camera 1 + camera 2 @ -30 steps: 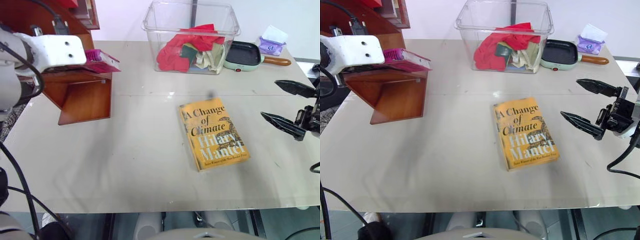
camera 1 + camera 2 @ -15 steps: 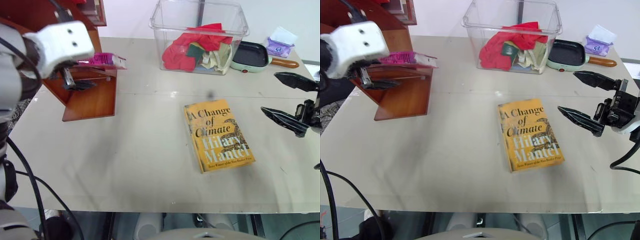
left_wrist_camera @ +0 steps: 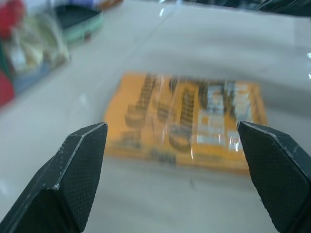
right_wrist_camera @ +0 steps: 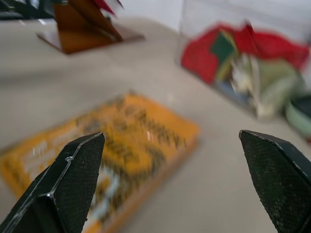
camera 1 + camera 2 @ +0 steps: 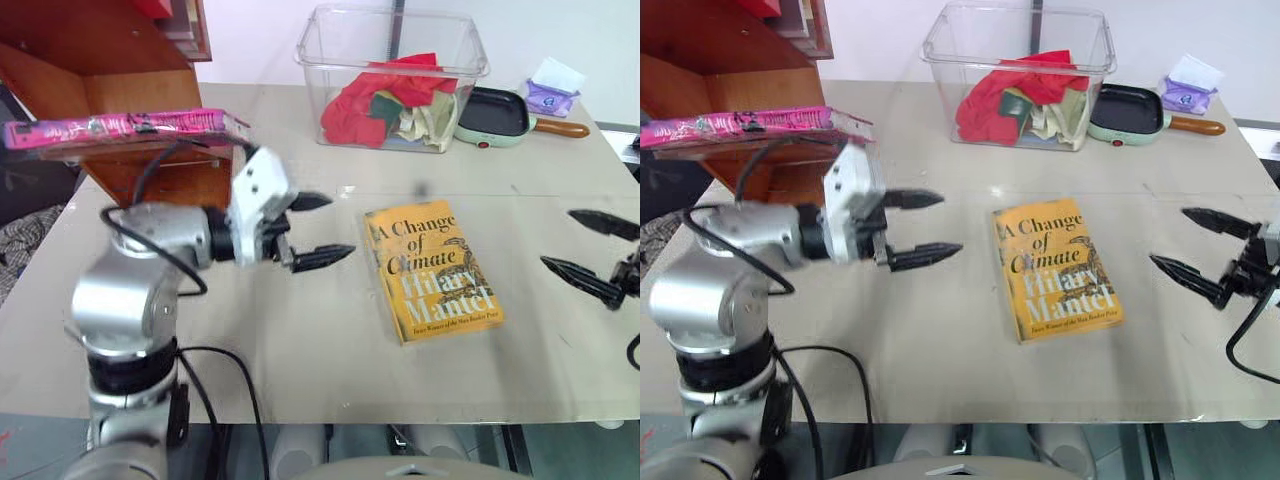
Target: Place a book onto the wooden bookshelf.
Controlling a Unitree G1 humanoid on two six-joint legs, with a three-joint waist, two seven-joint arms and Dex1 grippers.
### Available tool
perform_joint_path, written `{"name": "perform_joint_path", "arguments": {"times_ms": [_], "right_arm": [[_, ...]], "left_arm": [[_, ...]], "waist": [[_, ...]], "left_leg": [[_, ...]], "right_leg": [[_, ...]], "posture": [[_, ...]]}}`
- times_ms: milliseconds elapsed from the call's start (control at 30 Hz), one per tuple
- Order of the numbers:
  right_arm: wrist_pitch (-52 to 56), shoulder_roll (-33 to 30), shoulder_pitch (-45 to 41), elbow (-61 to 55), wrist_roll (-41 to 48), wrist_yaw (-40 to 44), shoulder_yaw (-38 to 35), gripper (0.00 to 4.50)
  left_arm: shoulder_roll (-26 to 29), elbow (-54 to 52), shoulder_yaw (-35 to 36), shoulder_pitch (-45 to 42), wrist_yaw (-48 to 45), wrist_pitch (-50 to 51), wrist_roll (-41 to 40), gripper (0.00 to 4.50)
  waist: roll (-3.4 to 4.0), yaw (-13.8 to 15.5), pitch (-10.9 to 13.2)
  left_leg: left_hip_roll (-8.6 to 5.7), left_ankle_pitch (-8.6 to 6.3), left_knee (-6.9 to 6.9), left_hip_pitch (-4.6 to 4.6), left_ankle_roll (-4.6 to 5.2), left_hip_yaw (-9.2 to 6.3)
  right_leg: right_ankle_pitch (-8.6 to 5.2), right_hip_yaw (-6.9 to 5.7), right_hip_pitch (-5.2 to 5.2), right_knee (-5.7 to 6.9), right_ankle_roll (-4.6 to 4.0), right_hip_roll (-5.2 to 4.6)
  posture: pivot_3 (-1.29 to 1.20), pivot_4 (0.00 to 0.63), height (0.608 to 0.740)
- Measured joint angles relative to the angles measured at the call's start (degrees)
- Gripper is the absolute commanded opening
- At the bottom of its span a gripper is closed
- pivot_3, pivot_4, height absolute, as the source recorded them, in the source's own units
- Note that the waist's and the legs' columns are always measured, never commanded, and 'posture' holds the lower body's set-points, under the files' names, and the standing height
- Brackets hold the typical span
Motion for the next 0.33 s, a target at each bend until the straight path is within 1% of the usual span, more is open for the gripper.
{"name": "perform_joint_path", "arguments": {"times_ms": [67,133,200,267,333], "right_arm": [[-1.4,0.0,4.2,0.8,-2.0,1.0,-1.1,4.5],[-2.0,0.0,5.8,0.7,-2.8,1.1,-1.6,4.5],[-3.7,0.4,11.2,1.0,-5.2,0.8,-3.7,4.5],[-4.4,1.9,13.1,2.1,-6.2,-0.1,-4.1,4.5],[-5.1,2.6,14.0,2.2,-6.4,-0.4,-4.2,4.5]], "left_arm": [[0.1,1.4,1.5,8.5,0.1,-4.7,-1.0,4.39],[0.2,1.9,2.3,12.3,0.1,-7.6,-1.3,4.39],[1.2,5.5,5.7,22.2,0.1,-15.0,-1.2,4.39],[2.7,9.6,7.6,26.1,0.3,-20.0,-0.8,4.39],[3.2,10.7,8.0,26.4,1.1,-22.7,-1.1,4.39]], "waist": [[0.0,0.2,0.0],[0.0,0.3,0.0],[-0.06,0.4,-0.1],[-0.15,0.6,-0.1],[-0.14,0.8,-0.1]], "left_leg": [[-0.01,0.0,0.01,-0.03,0.01,-0.02],[-0.01,0.0,0.05,0.03,0.01,0.0],[-0.04,-0.01,0.05,0.11,0.02,0.02],[-0.03,-0.01,0.12,0.1,0.01,0.02],[-0.04,0.01,0.17,0.12,0.02,0.02]], "right_leg": [[0.0,-0.06,0.01,-0.03,0.01,-0.02],[0.0,-0.02,0.07,-0.03,0.01,-0.04],[-0.02,-0.02,0.18,-0.07,0.01,-0.07],[-0.13,-0.1,0.2,-0.08,-0.22,-0.06],[-0.12,-0.06,0.25,-0.07,-0.23,-0.06]], "posture": [[0.0,0.15,0.714],[0.0,0.15,0.714],[0.0,0.15,0.714],[0.0,0.15,0.714],[0.0,0.15,0.714]]}}
